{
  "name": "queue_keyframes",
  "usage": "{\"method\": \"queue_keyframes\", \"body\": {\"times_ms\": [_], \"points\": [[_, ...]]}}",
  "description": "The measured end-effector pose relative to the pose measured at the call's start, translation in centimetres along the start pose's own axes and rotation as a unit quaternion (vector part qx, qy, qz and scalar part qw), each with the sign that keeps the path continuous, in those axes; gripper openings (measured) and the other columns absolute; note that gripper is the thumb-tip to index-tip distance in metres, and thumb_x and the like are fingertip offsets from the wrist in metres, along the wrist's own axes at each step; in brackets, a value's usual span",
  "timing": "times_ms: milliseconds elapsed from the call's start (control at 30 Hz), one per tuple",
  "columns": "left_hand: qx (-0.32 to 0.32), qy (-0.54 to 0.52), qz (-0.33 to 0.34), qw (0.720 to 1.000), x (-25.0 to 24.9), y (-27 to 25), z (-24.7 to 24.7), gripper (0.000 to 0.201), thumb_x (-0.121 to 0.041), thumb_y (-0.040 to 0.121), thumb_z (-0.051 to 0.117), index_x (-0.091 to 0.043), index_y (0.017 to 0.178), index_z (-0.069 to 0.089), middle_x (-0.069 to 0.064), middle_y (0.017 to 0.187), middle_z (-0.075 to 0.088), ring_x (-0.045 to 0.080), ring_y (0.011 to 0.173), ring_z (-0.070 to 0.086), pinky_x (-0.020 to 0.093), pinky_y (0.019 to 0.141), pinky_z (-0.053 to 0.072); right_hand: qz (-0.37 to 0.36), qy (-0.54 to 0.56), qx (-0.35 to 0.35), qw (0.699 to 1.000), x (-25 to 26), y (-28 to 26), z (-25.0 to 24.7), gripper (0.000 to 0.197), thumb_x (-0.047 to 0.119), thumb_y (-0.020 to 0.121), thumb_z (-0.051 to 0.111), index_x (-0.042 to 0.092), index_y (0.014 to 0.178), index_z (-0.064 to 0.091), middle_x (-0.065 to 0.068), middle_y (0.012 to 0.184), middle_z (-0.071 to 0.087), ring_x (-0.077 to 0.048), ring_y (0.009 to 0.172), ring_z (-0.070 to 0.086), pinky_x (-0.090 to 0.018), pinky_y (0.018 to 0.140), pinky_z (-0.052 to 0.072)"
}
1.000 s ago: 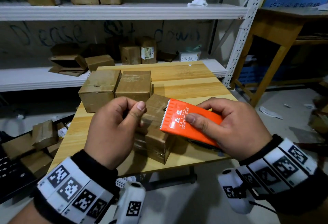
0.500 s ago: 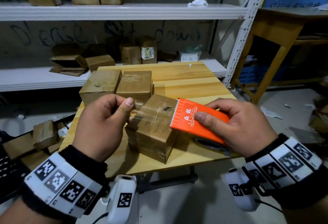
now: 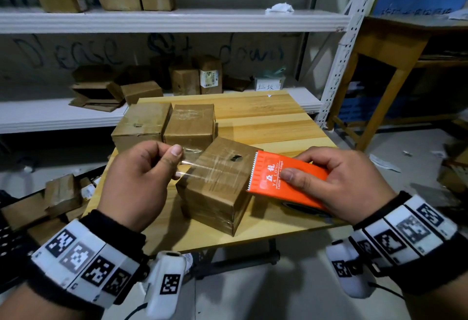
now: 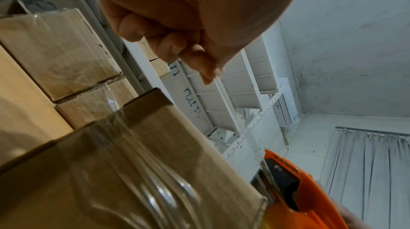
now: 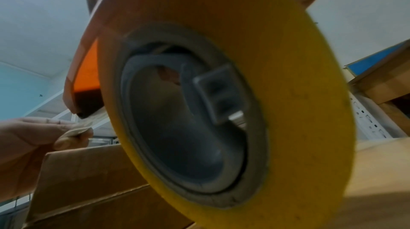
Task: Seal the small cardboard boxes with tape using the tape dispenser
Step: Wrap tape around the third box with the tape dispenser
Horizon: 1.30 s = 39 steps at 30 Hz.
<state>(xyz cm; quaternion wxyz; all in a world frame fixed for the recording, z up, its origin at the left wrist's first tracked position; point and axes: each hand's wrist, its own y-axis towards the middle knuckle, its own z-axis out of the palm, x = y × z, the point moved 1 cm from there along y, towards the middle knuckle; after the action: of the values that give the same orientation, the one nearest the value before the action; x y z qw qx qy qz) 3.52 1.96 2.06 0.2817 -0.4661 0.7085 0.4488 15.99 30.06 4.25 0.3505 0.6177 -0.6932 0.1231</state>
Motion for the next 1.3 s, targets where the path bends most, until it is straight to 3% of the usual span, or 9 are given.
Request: {"method": "queue_keyframes", "body": {"times_ms": [267, 333, 433, 533, 700, 900, 1033, 1167, 1300], "points": [[-0.02, -0.004, -0.024, 0.999, 0.2, 0.4, -0.6, 0.026, -0.035, 0.102, 0.06, -0.021, 0.084, 0.071, 0.0, 0.075, 0.069, 0.004, 0.068, 0.06, 0.031, 0.064, 0.04, 0.009, -0.021, 0.0, 1.0, -0.9, 0.2, -0.4, 0.042, 0.084, 0.069, 0.058, 0.046, 0.081, 0.072, 0.03, 0.086, 0.071, 0.007, 0.08, 0.067, -0.02, 0.061, 0.053], [-0.024, -0.006, -0.035, 0.999, 0.4, 0.7, -1.1, 0.027, -0.035, 0.102, 0.059, -0.019, 0.085, 0.072, 0.003, 0.077, 0.069, 0.012, 0.075, 0.062, 0.031, 0.065, 0.042, 0.019, -0.031, -0.008, 0.999, -1.3, 0.2, -0.7, 0.044, 0.084, 0.068, 0.057, 0.045, 0.082, 0.072, 0.02, 0.078, 0.072, 0.009, 0.081, 0.066, -0.019, 0.06, 0.051], [-0.027, -0.007, -0.043, 0.999, 0.8, 0.7, -1.1, 0.029, -0.036, 0.102, 0.06, -0.017, 0.083, 0.072, 0.005, 0.074, 0.07, 0.02, 0.074, 0.064, 0.036, 0.07, 0.049, 0.021, -0.032, -0.007, 0.999, -1.3, 0.1, -0.8, 0.044, 0.083, 0.067, 0.056, 0.044, 0.082, 0.072, 0.019, 0.077, 0.072, 0.009, 0.082, 0.065, -0.019, 0.061, 0.048], [-0.021, -0.062, -0.08, 0.995, 1.6, 0.8, -0.6, 0.025, -0.032, 0.103, 0.061, -0.017, 0.087, 0.072, 0.003, 0.076, 0.075, 0.021, 0.08, 0.074, 0.04, 0.077, 0.059, 0.023, -0.039, -0.003, 0.999, -1.3, 0.1, -0.7, 0.045, 0.084, 0.067, 0.056, 0.045, 0.082, 0.071, 0.018, 0.077, 0.071, 0.01, 0.083, 0.064, -0.02, 0.06, 0.048], [-0.001, -0.171, -0.143, 0.975, 1.9, 0.3, 0.2, 0.024, -0.027, 0.104, 0.059, -0.009, 0.092, 0.069, 0.004, 0.068, 0.068, 0.027, 0.084, 0.075, 0.05, 0.074, 0.065, 0.034, -0.045, -0.012, 0.998, -1.8, 0.2, -0.9, 0.051, 0.085, 0.066, 0.057, 0.041, 0.087, 0.075, 0.017, 0.078, 0.072, 0.001, 0.068, 0.067, -0.024, 0.052, 0.055], [0.015, -0.23, -0.178, 0.957, 1.9, -0.4, 1.5, 0.027, -0.026, 0.105, 0.058, -0.007, 0.089, 0.068, 0.008, 0.067, 0.06, 0.021, 0.071, 0.068, 0.039, 0.057, 0.063, 0.038, -0.071, -0.021, 0.996, -2.4, 0.2, -1.4, 0.063, 0.094, 0.071, 0.049, 0.04, 0.09, 0.075, 0.017, 0.082, 0.072, 0.001, 0.073, 0.066, -0.021, 0.06, 0.046], [0.022, -0.206, -0.16, 0.965, 1.6, -0.3, 1.4, 0.029, -0.028, 0.104, 0.059, -0.006, 0.09, 0.071, 0.006, 0.068, 0.058, 0.018, 0.065, 0.06, 0.039, 0.058, 0.062, 0.037, -0.064, -0.033, 0.997, -2.7, 0.1, -1.8, 0.068, 0.102, 0.059, 0.04, 0.046, 0.081, 0.072, 0.021, 0.077, 0.071, 0.006, 0.072, 0.066, -0.016, 0.058, 0.043], [0.009, -0.122, -0.106, 0.987, 1.7, 0.1, 0.9, 0.03, -0.035, 0.103, 0.06, -0.017, 0.082, 0.073, 0.006, 0.07, 0.065, 0.025, 0.066, 0.057, 0.037, 0.06, 0.05, 0.032, -0.056, -0.029, 0.998, -2.9, 0.3, -1.8, 0.062, 0.096, 0.063, 0.047, 0.045, 0.083, 0.074, 0.018, 0.077, 0.073, 0.004, 0.071, 0.067, -0.02, 0.06, 0.048], [-0.017, -0.106, -0.104, 0.989, 2.1, 0.8, 0.4, 0.03, -0.039, 0.102, 0.062, -0.024, 0.079, 0.074, -0.002, 0.065, 0.065, 0.026, 0.065, 0.053, 0.044, 0.066, 0.047, 0.031, -0.052, -0.026, 0.998, -3.4, 0.7, -2.1, 0.057, 0.094, 0.069, 0.051, 0.044, 0.084, 0.073, 0.017, 0.079, 0.073, 0.0, 0.072, 0.068, -0.021, 0.06, 0.047]]}}
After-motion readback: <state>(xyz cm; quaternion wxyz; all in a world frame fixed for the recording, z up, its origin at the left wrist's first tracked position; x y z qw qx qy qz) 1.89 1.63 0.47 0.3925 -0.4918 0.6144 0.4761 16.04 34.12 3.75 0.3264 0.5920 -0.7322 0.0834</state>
